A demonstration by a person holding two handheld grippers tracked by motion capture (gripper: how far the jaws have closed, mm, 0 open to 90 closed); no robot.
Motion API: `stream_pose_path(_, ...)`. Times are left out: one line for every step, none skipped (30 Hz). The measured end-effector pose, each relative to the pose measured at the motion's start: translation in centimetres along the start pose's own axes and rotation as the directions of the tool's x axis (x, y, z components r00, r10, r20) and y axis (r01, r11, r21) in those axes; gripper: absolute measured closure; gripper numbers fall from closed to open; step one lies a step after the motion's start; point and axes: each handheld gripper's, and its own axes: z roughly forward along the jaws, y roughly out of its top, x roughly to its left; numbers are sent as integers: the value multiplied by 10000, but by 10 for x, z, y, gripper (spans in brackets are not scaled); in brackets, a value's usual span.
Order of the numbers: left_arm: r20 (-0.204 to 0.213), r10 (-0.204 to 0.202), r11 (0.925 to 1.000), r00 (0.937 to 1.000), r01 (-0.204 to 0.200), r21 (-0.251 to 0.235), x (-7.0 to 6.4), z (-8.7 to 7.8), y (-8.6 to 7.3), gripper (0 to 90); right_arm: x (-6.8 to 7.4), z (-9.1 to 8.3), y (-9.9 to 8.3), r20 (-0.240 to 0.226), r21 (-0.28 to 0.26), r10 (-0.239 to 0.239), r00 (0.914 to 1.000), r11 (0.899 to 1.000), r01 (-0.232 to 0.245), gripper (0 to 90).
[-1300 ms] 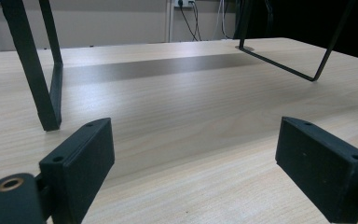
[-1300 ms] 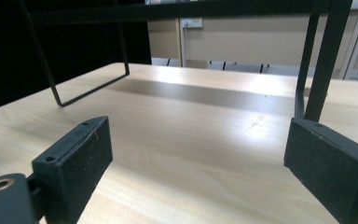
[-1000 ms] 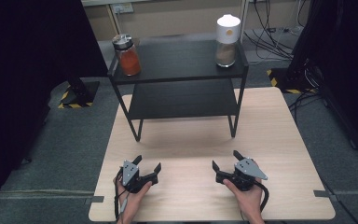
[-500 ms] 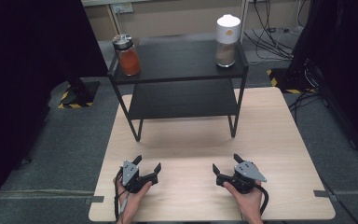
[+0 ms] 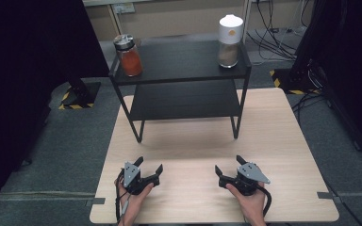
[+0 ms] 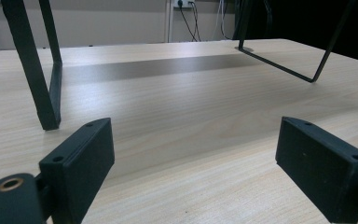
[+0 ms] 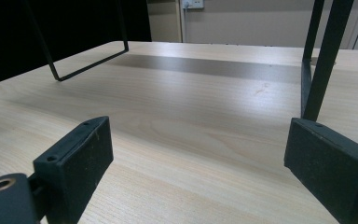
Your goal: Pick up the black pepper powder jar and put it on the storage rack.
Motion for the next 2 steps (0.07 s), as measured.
stream_pose_path(1, -3, 10000, 10000, 3, 1, 0, 0, 0, 109, 0, 0, 0, -4, 4, 4, 10000, 10000, -4, 81)
stream_pose_path(4, -8, 10000, 10000, 8, 2, 0, 0, 0, 110, 0, 0, 0, -16, 14, 14, 10000, 10000, -14, 78)
